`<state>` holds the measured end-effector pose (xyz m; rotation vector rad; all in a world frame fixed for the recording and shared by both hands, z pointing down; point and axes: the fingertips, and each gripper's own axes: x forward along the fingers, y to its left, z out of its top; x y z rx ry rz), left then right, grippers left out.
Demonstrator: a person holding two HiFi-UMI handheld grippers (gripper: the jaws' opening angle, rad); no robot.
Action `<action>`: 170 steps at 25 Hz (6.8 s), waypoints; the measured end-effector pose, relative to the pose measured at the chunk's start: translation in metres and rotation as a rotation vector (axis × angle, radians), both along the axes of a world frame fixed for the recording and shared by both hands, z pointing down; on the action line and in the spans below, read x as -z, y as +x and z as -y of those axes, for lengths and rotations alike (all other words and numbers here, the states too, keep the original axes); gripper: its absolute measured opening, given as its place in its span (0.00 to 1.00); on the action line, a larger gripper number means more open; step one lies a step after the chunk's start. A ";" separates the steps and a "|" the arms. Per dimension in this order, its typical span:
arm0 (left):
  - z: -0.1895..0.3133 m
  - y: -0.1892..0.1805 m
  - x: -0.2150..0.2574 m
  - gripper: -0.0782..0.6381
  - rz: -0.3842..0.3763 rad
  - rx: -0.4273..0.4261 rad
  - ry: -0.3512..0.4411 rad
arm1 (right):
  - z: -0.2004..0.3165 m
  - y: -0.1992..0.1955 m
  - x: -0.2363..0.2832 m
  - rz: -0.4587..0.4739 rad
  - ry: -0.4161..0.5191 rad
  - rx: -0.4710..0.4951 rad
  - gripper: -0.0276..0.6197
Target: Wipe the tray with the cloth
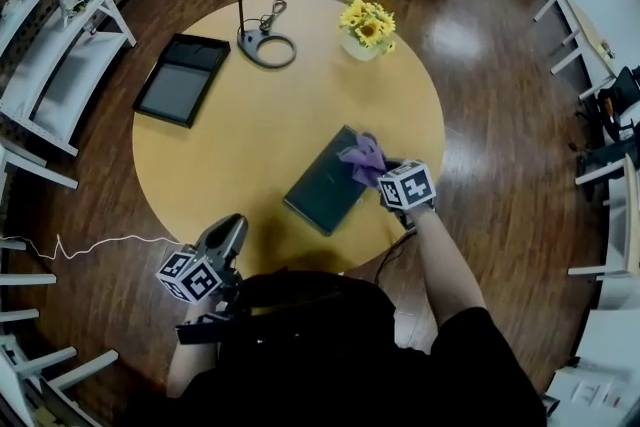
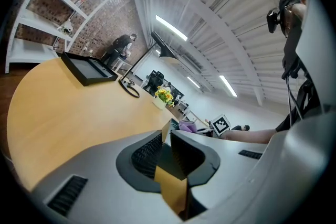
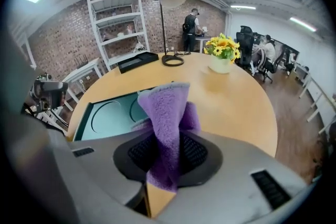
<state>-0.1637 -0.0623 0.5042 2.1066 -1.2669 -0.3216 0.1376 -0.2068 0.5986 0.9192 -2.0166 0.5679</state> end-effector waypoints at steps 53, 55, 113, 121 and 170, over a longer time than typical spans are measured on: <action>0.022 0.008 -0.003 0.17 0.016 -0.097 0.022 | -0.117 -0.152 0.006 0.193 -0.149 0.222 0.18; 0.024 0.010 -0.007 0.17 0.002 -0.097 0.014 | -0.124 -0.134 0.004 0.235 -0.185 0.187 0.18; 0.024 0.009 0.020 0.17 0.041 -0.078 0.049 | -0.038 -0.048 0.043 -0.173 0.136 0.145 0.18; 0.012 -0.009 0.021 0.17 0.042 0.006 0.048 | -0.001 -0.125 0.039 -0.274 0.162 0.309 0.18; 0.047 0.045 0.039 0.17 0.211 -0.164 0.176 | 0.027 -0.026 0.004 -0.171 0.179 0.021 0.19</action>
